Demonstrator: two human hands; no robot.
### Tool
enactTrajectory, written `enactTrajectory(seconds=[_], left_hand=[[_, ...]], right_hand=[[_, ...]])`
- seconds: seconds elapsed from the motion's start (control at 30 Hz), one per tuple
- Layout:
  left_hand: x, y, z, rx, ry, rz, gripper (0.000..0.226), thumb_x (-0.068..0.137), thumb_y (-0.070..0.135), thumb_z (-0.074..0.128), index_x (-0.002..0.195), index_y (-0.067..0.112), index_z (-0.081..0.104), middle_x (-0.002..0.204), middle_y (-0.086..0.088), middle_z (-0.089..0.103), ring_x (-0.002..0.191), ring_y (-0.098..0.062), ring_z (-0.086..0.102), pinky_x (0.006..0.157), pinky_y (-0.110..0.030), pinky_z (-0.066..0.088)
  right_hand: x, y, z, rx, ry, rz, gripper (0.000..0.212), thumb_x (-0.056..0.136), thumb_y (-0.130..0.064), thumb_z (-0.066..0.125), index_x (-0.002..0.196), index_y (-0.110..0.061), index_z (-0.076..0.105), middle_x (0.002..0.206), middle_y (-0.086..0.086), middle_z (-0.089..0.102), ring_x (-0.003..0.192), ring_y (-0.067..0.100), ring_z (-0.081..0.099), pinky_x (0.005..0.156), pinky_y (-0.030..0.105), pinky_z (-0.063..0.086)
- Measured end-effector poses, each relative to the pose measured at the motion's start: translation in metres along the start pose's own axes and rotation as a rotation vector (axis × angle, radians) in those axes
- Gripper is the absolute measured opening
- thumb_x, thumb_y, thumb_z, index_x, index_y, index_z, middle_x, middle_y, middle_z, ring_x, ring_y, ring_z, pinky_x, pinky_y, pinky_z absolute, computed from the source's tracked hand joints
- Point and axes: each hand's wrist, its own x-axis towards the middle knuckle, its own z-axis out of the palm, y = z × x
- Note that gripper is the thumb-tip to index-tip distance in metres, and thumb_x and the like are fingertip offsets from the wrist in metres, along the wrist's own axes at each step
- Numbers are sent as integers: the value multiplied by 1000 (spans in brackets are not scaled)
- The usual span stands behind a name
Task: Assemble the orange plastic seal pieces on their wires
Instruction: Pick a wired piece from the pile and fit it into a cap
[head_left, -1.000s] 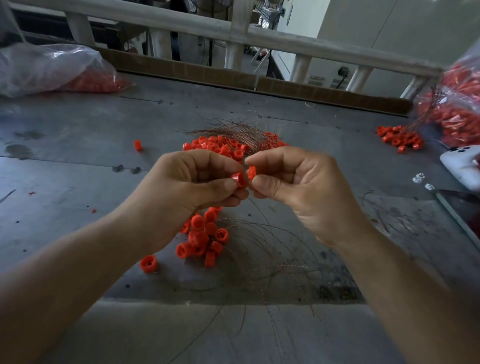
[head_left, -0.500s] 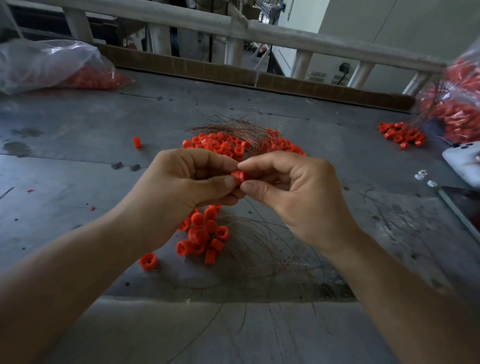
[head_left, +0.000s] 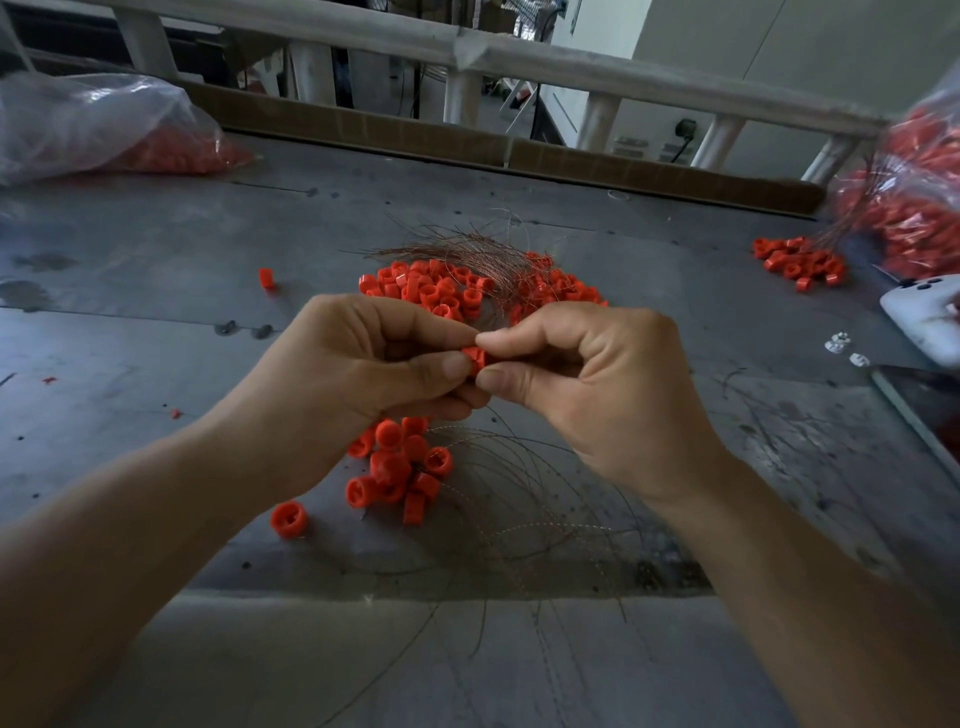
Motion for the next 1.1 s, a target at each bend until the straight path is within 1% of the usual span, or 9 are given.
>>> enactTrajectory(seconds=[0.13,0.4,0.57,0.67,0.77,0.87,0.93,1.0,1.1], left_hand=[[0,-1,1,12,16,3,28,50,25,68,76,19,75,73,-9,72,68,-17,71,59,-18,54],[-2,0,4,-7,39,12,24,51,23,66,73,19,75,69,-9,72,65,-16,70,58,-18,54],[-3,2,3,-64,-14,-42,27,48,26,68,72,16,76,69,-8,71,64,-14,69,56,-17,53],[-2,2,2,-83,-26,-66,26,48,23,67,71,14,75,68,-9,71,62,-15,69,55,-17,53],[-2,3,1,-100,-53,-86,22,51,18,66,70,13,75,65,-9,70,60,-15,69,53,-18,54],[-2,3,-2,-132,-108,-108,16,57,14,75,73,15,75,67,-9,70,61,-16,69,52,-18,53],[-2,2,-6,-161,-160,-136,36,50,25,88,82,15,75,72,-13,71,64,-19,70,53,-20,54],[-2,1,-7,-182,-171,-166,55,40,28,90,90,14,72,73,-16,70,64,-22,70,53,-21,54],[-1,1,-3,-191,-127,-173,53,54,20,77,104,9,63,68,-15,68,60,-21,69,50,-21,54]], right_hand=[[-1,2,2,20,21,0,20,69,-10,74,88,-6,71,93,-20,60,79,3,66,70,14,53],[-3,3,7,28,65,-31,20,69,-12,73,87,-4,71,90,-15,63,78,6,66,68,18,55],[0,3,5,73,48,-58,25,68,-18,71,92,-14,65,79,-11,64,76,7,67,68,21,55],[1,4,3,88,26,-46,21,68,-20,71,88,-17,66,77,-11,64,75,6,66,68,18,53],[1,3,2,160,-35,-13,19,67,-25,71,84,-27,63,75,-12,62,71,6,63,67,16,51],[2,4,0,156,-138,26,33,66,-33,66,99,-33,60,73,-12,56,71,4,57,69,13,47],[3,4,-2,120,-220,47,37,67,-35,63,104,-32,59,78,-12,55,76,1,55,72,13,44],[3,3,-3,99,-277,59,30,68,-36,61,97,-31,62,80,-12,56,79,0,54,72,12,41],[3,1,-2,61,-310,76,22,72,-37,60,89,-25,65,79,-15,53,78,-4,52,70,10,40]])
